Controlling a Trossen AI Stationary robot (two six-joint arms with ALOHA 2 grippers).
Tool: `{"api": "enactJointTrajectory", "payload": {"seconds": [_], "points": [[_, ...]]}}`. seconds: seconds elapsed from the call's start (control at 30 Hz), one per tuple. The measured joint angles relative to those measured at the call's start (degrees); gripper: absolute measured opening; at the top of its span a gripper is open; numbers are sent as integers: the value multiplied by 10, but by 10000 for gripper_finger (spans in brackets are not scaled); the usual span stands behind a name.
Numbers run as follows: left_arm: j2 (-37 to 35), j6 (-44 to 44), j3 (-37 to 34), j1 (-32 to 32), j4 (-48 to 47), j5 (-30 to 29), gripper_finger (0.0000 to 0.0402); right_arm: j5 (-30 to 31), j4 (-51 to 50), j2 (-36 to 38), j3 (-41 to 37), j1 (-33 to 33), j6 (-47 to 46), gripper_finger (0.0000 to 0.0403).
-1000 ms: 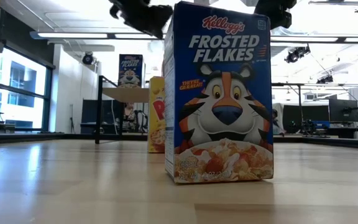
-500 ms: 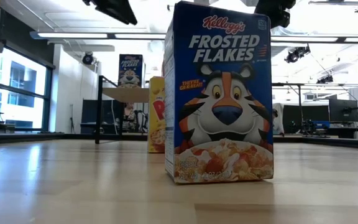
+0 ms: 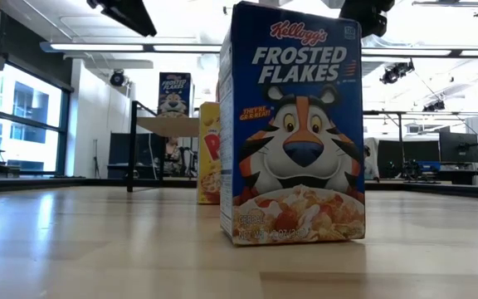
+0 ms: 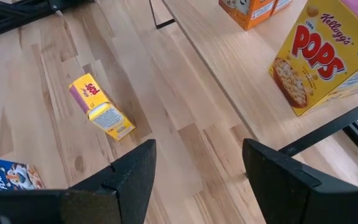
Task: Stack cereal on shelf
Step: Put the yellow cereal box on the shelf aligned with the other yellow cereal boxes
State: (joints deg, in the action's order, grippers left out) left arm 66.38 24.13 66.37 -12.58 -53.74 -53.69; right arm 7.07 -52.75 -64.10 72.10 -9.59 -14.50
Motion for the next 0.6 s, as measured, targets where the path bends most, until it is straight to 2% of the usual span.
{"api": "enactJointTrajectory", "payload": {"seconds": [0.27,0.47,0.6], "points": [[-12,13,0,0,-29,67,158,-22,4,0,0,0,0,232],[-13,13,0,0,-29,73,158,-36,18,0,0,0,17,237],[-13,12,0,0,-33,73,158,-69,32,0,0,0,26,264]]}}
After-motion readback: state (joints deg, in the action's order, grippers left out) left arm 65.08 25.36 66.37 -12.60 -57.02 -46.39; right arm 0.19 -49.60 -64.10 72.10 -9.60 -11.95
